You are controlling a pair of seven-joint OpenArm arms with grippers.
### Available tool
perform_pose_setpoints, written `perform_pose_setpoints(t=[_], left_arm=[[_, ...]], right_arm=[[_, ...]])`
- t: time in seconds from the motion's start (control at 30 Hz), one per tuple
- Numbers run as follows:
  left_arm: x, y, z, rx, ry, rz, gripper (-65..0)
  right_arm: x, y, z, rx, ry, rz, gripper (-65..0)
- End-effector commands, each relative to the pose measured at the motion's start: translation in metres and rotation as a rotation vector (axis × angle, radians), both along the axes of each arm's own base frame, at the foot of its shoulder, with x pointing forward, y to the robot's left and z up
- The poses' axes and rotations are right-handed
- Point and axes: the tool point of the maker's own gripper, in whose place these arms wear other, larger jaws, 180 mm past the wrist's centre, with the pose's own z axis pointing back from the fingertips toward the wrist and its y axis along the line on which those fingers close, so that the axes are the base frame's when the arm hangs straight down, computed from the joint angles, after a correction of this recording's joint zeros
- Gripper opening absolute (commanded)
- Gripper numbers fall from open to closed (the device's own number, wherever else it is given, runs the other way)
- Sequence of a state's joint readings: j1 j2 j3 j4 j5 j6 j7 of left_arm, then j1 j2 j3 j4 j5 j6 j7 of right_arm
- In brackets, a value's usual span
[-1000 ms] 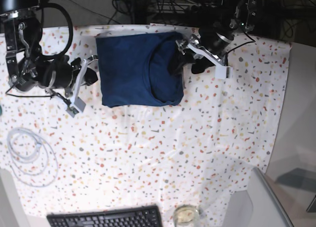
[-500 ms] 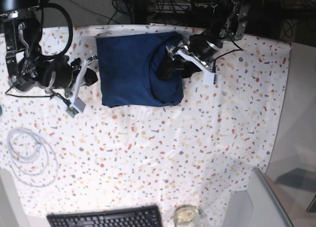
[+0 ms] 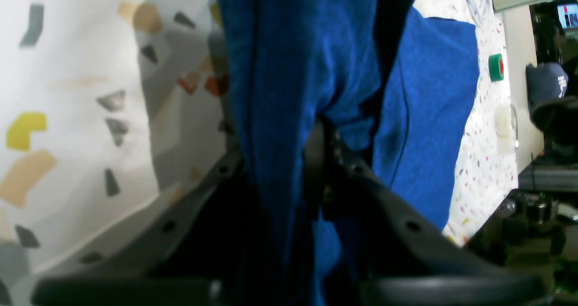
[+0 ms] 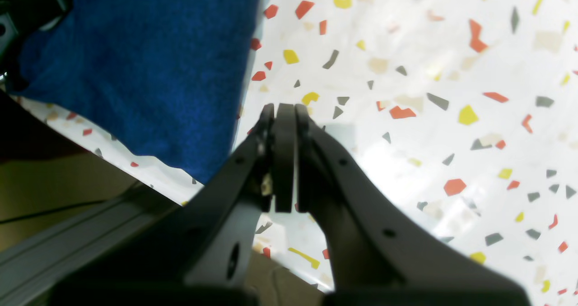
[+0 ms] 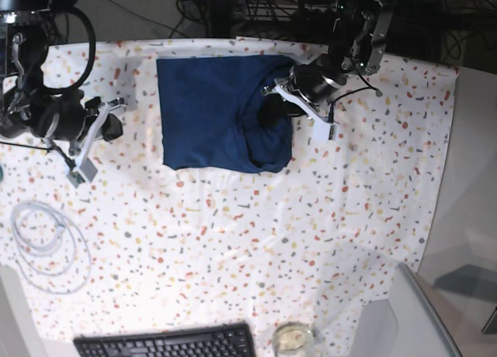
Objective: Layout the t-shirt on the table in an organized manner, then fold the t-shirt properly
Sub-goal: 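Drag the folded shirt with the left gripper toward the table center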
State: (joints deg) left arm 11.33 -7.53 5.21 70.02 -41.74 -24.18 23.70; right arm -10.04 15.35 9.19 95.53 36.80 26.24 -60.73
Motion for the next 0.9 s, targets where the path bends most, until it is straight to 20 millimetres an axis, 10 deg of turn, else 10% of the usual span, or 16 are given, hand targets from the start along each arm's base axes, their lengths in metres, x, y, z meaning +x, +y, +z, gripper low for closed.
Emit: perform_pose_setpoints(t=[0.0, 0.47, 0.87], left_arm=[[0.008, 0.002, 0.006, 0.021, -0.014, -0.051, -65.0], [0.058, 0.012, 0.026, 0.397, -0.065, -0.623, -65.0], [0.112, -0.054, 0.021, 0.792, -0.246, -1.008, -65.0]], right_arm=[[0.006, -0.010, 0.008, -0.004, -0.035, -0.015, -65.0], [0.002, -0.072, 0.016, -0.042, -0.059, -0.216, -65.0], [-0.021, -0.105, -0.007, -0.015, 0.014, -0.386, -65.0]])
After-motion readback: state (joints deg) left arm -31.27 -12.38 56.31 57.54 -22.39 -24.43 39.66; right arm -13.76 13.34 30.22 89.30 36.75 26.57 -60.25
